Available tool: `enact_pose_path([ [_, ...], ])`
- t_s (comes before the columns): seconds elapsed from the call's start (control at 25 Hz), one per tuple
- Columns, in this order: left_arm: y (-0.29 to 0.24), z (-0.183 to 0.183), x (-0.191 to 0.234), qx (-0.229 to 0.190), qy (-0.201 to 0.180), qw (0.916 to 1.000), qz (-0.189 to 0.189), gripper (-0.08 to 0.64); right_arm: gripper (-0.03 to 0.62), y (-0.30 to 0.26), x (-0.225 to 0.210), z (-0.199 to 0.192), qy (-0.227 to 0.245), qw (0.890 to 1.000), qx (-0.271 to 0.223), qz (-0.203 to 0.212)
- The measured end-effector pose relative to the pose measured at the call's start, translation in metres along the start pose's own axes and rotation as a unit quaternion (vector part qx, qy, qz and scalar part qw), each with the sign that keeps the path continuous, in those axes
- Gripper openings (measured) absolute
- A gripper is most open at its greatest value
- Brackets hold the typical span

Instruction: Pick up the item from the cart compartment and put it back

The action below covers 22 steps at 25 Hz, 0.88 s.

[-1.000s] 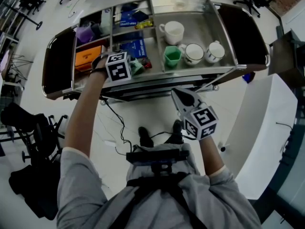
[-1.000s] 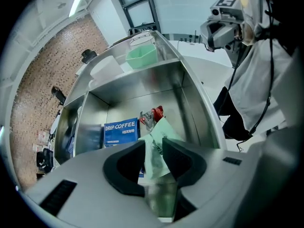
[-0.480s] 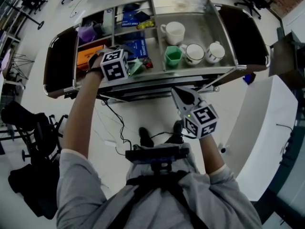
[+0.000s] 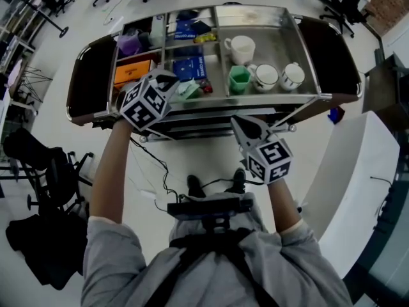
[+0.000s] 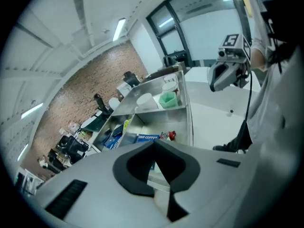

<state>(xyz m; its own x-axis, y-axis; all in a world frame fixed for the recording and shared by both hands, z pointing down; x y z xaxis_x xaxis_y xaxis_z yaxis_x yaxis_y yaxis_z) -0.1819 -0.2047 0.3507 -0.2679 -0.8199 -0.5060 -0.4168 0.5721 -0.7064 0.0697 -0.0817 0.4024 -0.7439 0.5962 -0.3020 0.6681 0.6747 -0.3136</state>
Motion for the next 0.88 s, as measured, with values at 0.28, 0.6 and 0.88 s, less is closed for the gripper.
enact_pose_path([
  [0.28,0.043,-0.011,-0.022,-0.097,0.165,0.9794,0.064,0.006,0.009,-0.003,0.011,0.008,0.017,1.000,-0.004,0.008],
  [0.6,0.086,-0.031,-0.058,-0.190,0.313,0.9216,0.127,0.006,0.009,0.001,0.018,0.012,0.026,1.000,-0.008,0.005],
  [0.88,0.101,-0.054,-0.103,-0.216,0.399,0.8760,0.164,0.006,0.009,0.004,0.019,0.007,0.020,1.000,-0.005,0.000],
])
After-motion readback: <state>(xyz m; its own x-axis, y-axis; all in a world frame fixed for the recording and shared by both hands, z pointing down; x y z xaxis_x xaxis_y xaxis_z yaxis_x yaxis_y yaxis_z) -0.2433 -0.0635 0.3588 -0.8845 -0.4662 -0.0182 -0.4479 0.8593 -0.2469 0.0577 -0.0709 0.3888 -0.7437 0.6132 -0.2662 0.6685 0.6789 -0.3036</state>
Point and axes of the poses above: the fingertips, and each gripper's own axes: y backward along the fingers, x to its left, z out of its top, the point moved 10 cm from there along y, backward along the fingers, and after that the axes turned 5 degrees about -y, right-handed, at the moved point
